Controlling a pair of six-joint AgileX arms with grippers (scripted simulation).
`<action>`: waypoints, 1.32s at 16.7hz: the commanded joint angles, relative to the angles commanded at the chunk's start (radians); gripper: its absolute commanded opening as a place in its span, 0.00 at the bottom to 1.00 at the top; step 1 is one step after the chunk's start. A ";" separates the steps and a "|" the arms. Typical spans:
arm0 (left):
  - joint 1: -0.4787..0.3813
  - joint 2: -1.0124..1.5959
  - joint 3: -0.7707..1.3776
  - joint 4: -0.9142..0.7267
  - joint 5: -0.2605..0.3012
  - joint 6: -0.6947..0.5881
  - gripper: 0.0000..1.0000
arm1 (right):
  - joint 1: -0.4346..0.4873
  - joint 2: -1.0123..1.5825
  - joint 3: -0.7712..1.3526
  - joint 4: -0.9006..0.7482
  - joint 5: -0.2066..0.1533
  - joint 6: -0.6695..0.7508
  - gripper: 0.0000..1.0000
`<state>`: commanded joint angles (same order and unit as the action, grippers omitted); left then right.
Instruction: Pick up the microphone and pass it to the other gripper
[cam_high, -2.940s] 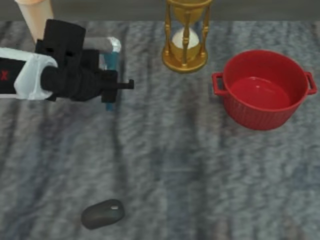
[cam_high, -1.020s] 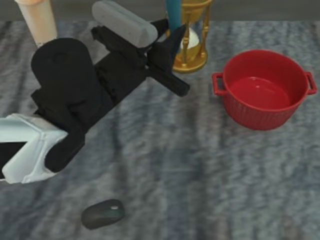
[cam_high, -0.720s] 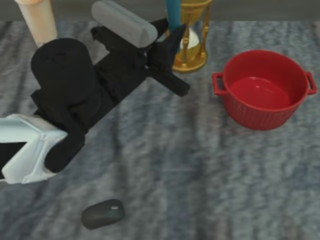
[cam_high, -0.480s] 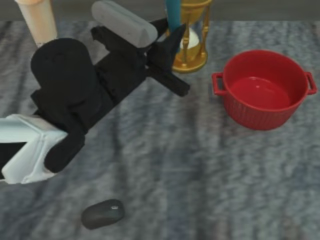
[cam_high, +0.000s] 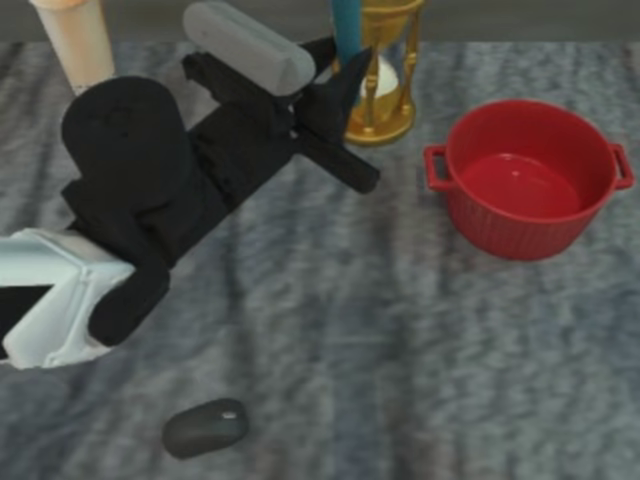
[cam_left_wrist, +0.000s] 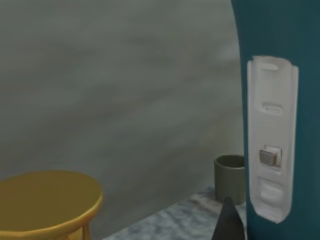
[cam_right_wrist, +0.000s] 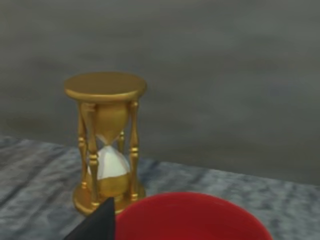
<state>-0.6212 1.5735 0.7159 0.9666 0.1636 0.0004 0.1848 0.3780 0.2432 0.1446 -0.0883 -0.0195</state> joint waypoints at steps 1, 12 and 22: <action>0.000 0.000 0.000 0.000 0.000 0.000 0.00 | 0.034 0.082 0.045 0.026 -0.016 -0.004 1.00; 0.000 0.000 0.000 0.000 0.000 0.000 0.00 | 0.352 0.784 0.463 0.273 -0.166 -0.035 1.00; 0.000 0.000 0.000 0.000 0.000 0.000 0.00 | 0.383 0.869 0.532 0.304 -0.168 -0.038 1.00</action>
<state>-0.6212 1.5735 0.7159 0.9666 0.1636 0.0004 0.5678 1.2469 0.7748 0.4482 -0.2565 -0.0570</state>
